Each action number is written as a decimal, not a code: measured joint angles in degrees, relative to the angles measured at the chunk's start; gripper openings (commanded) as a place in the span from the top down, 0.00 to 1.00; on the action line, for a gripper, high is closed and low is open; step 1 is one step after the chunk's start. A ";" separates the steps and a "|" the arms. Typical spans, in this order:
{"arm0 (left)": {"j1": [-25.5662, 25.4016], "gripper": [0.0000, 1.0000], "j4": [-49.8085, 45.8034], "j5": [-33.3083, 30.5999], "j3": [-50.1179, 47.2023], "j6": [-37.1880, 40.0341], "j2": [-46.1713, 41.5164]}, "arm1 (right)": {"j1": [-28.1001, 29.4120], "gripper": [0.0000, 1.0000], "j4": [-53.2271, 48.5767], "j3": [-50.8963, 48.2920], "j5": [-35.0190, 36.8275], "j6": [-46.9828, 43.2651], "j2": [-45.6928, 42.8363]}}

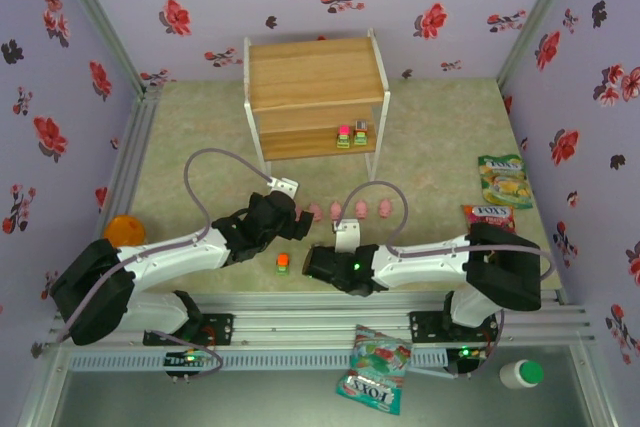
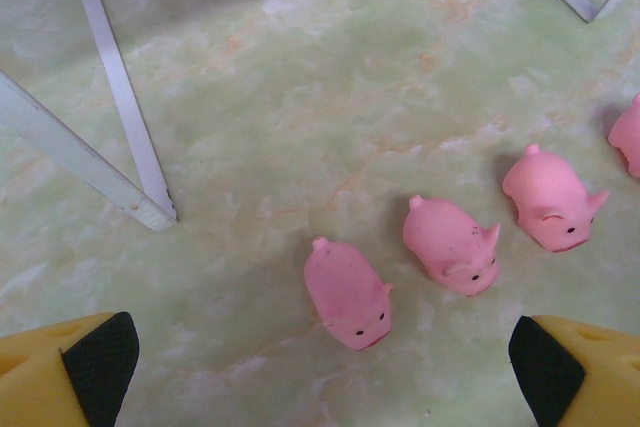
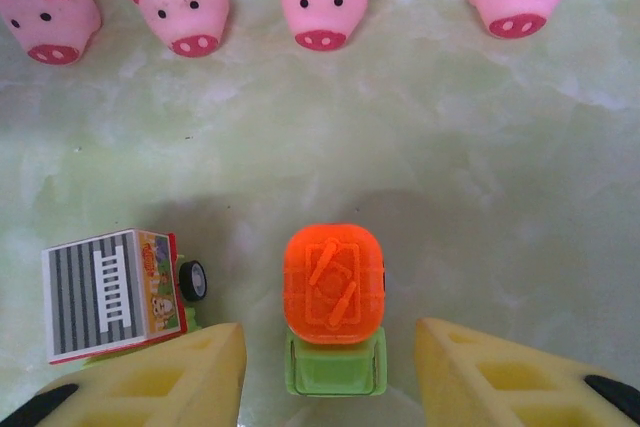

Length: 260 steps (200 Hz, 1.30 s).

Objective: Place and organize the plastic toys onto the shelf

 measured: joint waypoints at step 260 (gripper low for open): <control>0.02 0.00 0.00 0.00 0.00 0.00 0.00 | 0.26 0.56 2.80 -1.11 -0.63 1.62 5.25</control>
